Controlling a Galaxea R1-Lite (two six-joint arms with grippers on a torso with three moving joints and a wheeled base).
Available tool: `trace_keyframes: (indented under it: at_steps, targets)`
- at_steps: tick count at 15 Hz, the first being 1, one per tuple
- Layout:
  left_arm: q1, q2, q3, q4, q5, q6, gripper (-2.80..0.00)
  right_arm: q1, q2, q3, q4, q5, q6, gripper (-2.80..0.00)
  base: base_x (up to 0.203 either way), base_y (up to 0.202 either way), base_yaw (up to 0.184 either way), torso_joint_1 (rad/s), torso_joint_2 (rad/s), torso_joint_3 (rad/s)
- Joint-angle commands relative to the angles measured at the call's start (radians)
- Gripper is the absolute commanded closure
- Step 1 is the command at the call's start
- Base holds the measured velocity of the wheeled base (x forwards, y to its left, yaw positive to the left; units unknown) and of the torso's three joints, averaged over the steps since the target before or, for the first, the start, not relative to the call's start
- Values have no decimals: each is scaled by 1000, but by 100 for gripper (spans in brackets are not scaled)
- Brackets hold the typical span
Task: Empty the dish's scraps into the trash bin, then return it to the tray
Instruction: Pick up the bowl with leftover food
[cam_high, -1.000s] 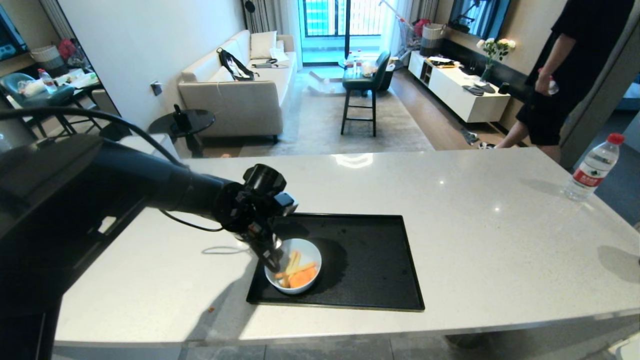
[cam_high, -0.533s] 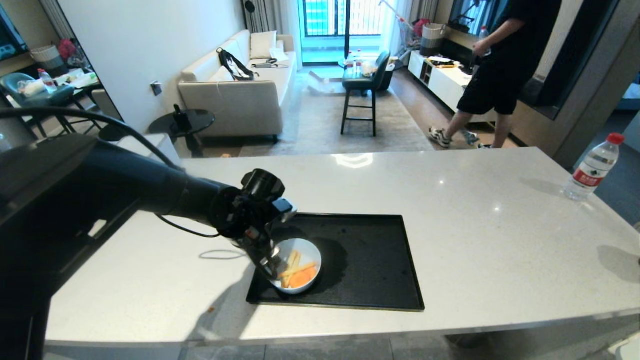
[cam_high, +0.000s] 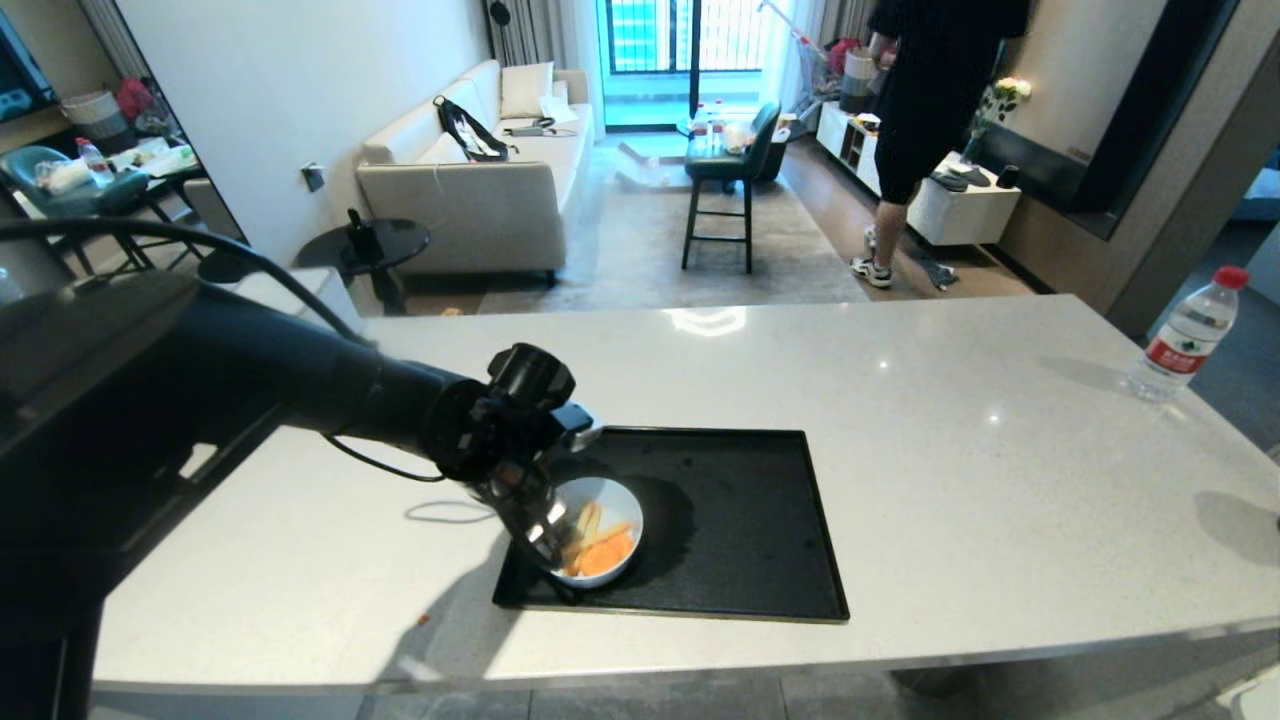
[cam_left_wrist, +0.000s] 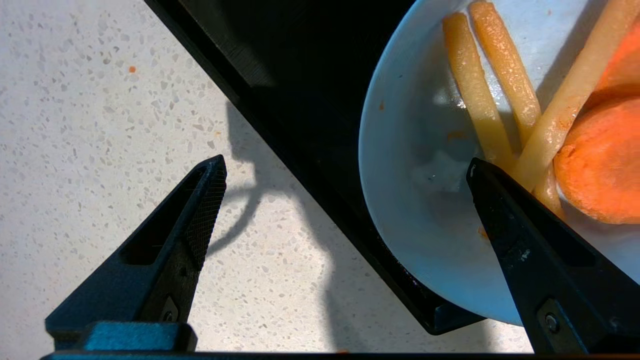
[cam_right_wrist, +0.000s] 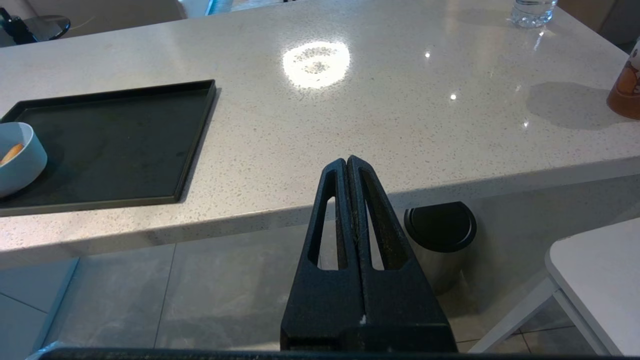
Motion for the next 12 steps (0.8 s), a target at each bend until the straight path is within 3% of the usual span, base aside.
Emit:
trace_keyframes:
  at_steps: [1,12]
  targets:
    - [-7,7,-1,2,1,2,-280,0,0,0,-1,0,1,0,0,0,0,0,0,0]
    - [-12,15,-23,-6,3,2,-280,0,0,0,0,0,1,0,0,0,0,0,0,0]
